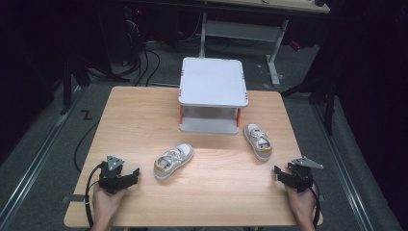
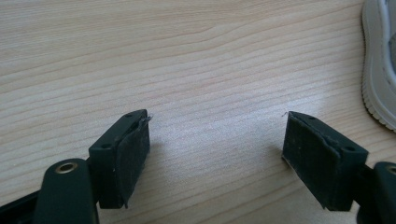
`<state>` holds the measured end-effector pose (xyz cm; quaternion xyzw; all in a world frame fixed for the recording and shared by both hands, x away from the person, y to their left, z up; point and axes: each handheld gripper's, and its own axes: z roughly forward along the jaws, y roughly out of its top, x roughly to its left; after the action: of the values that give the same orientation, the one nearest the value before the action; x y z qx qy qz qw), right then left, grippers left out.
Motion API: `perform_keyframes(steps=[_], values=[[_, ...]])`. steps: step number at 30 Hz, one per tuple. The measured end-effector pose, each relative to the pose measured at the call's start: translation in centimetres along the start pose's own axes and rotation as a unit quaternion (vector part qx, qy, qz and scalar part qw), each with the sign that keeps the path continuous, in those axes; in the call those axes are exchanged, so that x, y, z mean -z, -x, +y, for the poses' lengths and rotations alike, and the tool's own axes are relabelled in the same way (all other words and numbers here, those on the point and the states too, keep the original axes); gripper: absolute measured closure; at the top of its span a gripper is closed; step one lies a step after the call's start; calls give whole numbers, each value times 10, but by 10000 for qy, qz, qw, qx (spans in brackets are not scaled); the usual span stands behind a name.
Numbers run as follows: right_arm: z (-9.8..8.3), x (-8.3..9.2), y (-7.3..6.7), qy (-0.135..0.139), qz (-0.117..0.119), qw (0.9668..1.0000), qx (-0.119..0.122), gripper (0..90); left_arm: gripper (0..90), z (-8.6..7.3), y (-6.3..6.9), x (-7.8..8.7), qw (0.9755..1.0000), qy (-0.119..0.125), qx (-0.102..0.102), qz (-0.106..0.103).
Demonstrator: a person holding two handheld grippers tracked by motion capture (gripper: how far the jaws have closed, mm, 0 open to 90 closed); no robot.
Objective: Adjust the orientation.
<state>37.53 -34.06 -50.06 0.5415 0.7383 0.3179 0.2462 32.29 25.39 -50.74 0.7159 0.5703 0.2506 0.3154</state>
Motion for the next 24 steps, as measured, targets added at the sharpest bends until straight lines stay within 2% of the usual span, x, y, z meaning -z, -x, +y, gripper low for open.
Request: perform_keyframes(steps=[10, 19, 21, 24], values=[[0, 0, 0, 1, 0, 10000, 0, 387, 296, -1, -4, 3, 9997, 93, 175, -140], [0, 0, 0, 3, 1, 10000, 7, 387, 313, 7, 6, 8, 9987, 111, 16, -500], [0, 0, 0, 0, 0, 10000, -1, 387, 314, 13, 10, 13, 9979, 163, -52, -617], [0, 0, 0, 3, 1, 10000, 8, 387, 317, 18, 13, 17, 9975, 195, -88, -681]])
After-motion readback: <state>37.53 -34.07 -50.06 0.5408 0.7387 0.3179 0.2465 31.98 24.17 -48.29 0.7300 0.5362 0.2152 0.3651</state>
